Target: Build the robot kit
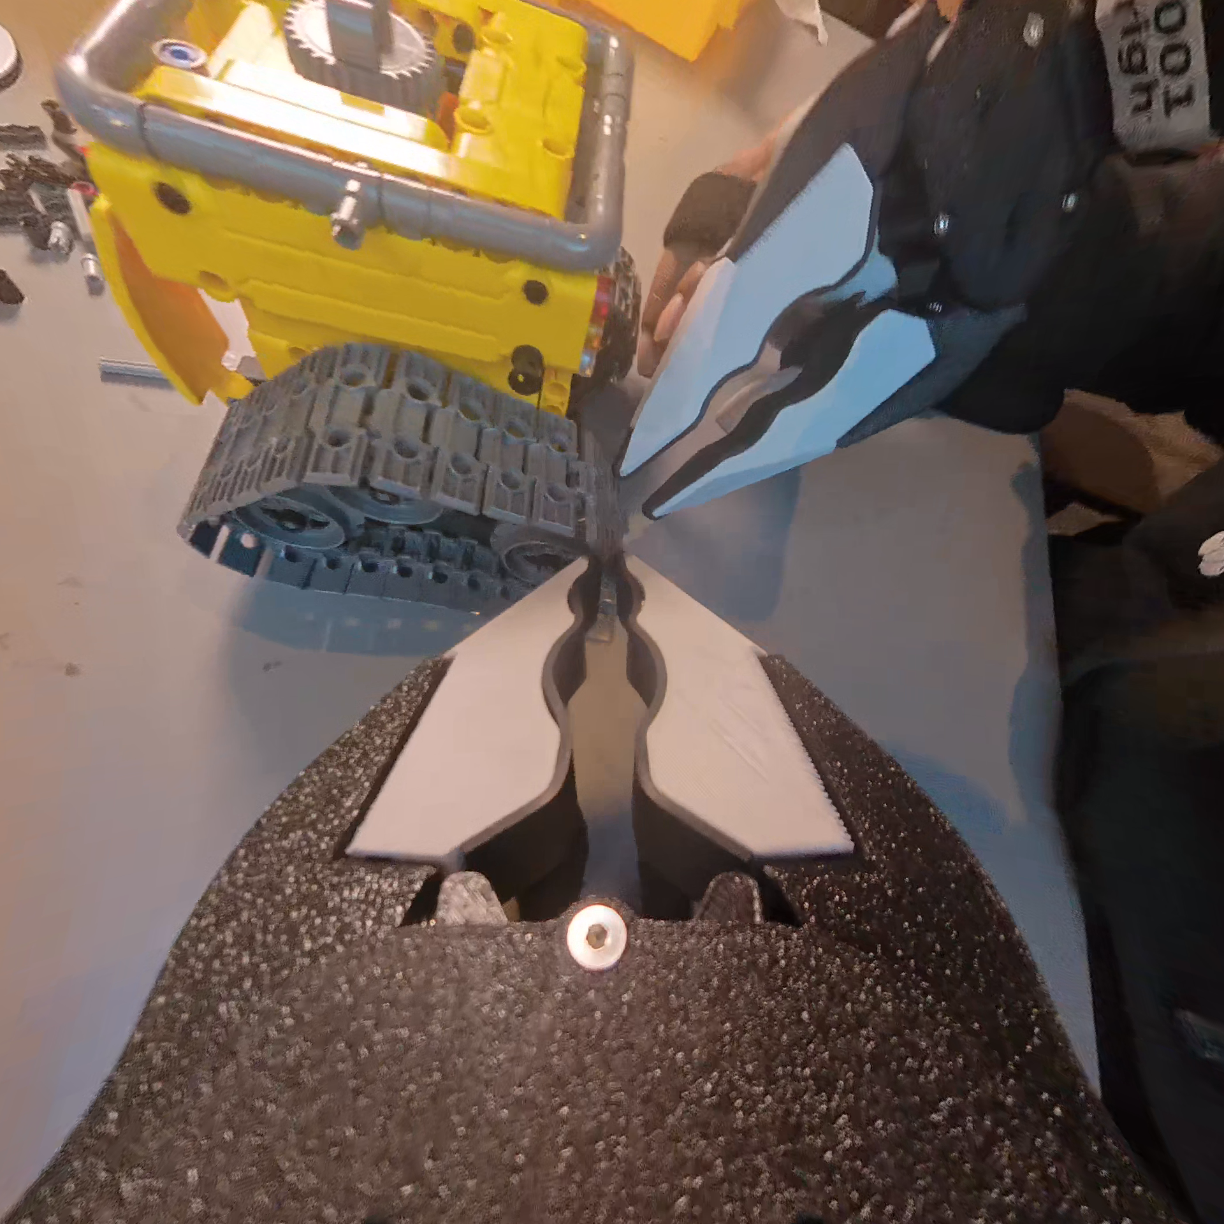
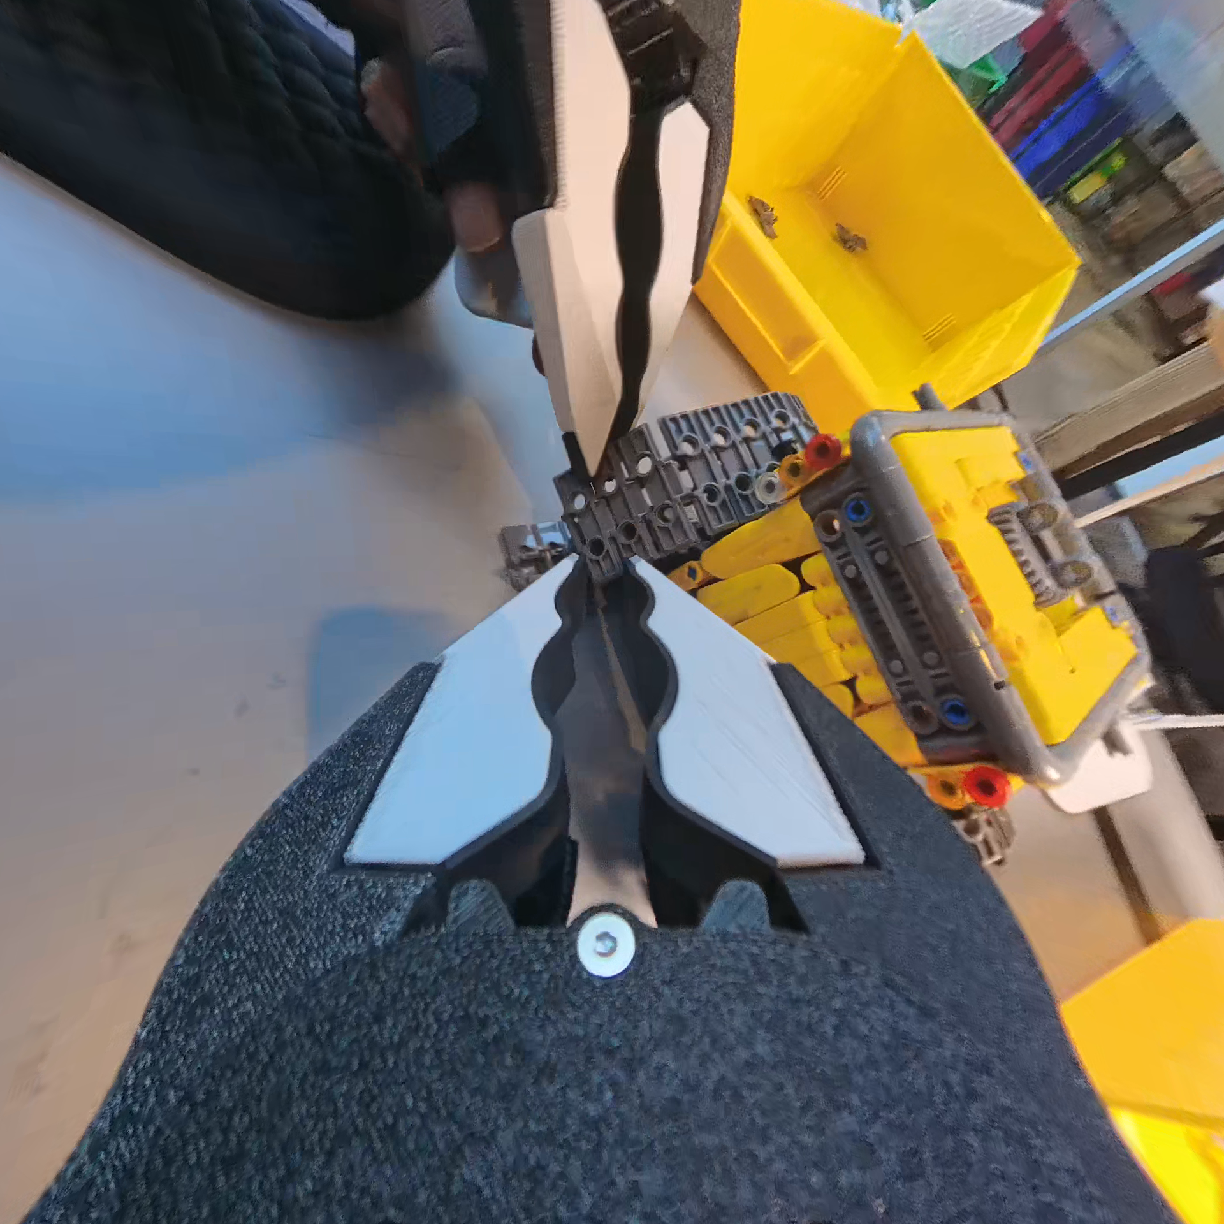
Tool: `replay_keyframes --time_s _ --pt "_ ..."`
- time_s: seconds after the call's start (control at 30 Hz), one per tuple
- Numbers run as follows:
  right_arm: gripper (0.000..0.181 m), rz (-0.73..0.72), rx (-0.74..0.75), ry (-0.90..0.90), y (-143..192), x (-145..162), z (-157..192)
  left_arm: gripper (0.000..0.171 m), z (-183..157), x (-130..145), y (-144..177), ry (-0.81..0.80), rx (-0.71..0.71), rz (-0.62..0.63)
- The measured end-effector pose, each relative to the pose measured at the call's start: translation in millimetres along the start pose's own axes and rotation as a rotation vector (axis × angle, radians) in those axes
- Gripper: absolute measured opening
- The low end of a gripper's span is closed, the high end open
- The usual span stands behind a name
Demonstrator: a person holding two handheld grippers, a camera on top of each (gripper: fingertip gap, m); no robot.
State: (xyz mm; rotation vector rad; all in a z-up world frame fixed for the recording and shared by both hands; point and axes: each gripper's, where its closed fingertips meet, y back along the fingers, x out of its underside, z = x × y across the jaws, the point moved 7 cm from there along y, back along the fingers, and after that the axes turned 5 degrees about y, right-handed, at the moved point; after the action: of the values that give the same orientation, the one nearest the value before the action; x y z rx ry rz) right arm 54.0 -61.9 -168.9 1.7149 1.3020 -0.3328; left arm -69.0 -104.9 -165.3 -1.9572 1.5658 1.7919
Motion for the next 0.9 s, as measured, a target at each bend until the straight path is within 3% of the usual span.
replay_keyframes --time_s 0.3,0.47,0.7,0.9 --pt "0.010 0.065 -0.113 -0.232 3.8 -5.0 -6.4 0.004 -7.5 3.4 -2.9 -0.156 -0.079 0.075" --pt "0.023 0.096 -0.178 -0.338 4.6 -5.1 -5.8 0.004 -10.2 6.1 -4.7 -0.195 -0.112 0.094" --pt "0.008 0.144 -0.164 -0.325 -10.6 2.0 0.5 0.004 -11.1 12.4 -8.4 -0.185 -0.106 0.127" --pt "0.007 0.169 -0.204 -0.282 -11.7 8.6 2.0 0.003 -16.3 14.4 -14.6 -0.199 -0.104 0.155"
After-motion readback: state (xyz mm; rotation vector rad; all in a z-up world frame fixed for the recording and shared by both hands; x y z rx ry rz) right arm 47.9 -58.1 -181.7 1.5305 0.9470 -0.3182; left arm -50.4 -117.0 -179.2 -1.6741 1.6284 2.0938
